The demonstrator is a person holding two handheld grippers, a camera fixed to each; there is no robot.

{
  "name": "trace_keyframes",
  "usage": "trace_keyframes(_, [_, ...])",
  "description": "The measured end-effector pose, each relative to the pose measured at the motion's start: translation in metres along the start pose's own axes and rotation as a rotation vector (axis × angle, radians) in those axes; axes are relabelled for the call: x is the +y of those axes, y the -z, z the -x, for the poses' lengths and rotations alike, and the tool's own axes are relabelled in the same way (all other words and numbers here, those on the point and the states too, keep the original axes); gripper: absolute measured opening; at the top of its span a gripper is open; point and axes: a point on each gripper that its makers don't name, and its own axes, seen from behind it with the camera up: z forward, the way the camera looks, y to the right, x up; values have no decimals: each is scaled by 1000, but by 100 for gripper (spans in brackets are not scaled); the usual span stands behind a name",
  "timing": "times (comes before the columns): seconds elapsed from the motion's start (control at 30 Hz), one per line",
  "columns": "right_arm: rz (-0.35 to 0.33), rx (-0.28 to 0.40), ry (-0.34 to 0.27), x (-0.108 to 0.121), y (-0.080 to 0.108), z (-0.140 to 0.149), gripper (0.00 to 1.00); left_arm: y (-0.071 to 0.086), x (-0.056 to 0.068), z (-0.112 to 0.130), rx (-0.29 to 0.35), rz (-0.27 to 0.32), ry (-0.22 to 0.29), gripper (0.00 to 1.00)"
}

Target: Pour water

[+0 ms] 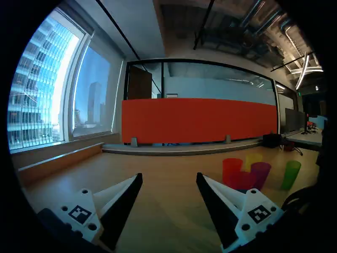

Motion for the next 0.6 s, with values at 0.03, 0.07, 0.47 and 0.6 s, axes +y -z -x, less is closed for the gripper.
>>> trace_keyframes(0.03, [-2, 3, 1, -2, -2, 2, 99, 0, 0, 0, 0, 0, 0, 95])
trace_keyframes(0.07, [-5, 5, 3, -4, -4, 4, 99, 0, 0, 0, 0, 0, 0, 95])
trace_keyframes(0.47, [-41, -8, -6, -20, -13, 40, 99, 0, 0, 0, 0, 0, 0, 95])
trace_keyframes(0.6, [-42, -14, 15, -21, -14, 49, 100, 0, 0, 0, 0, 0, 0, 95])
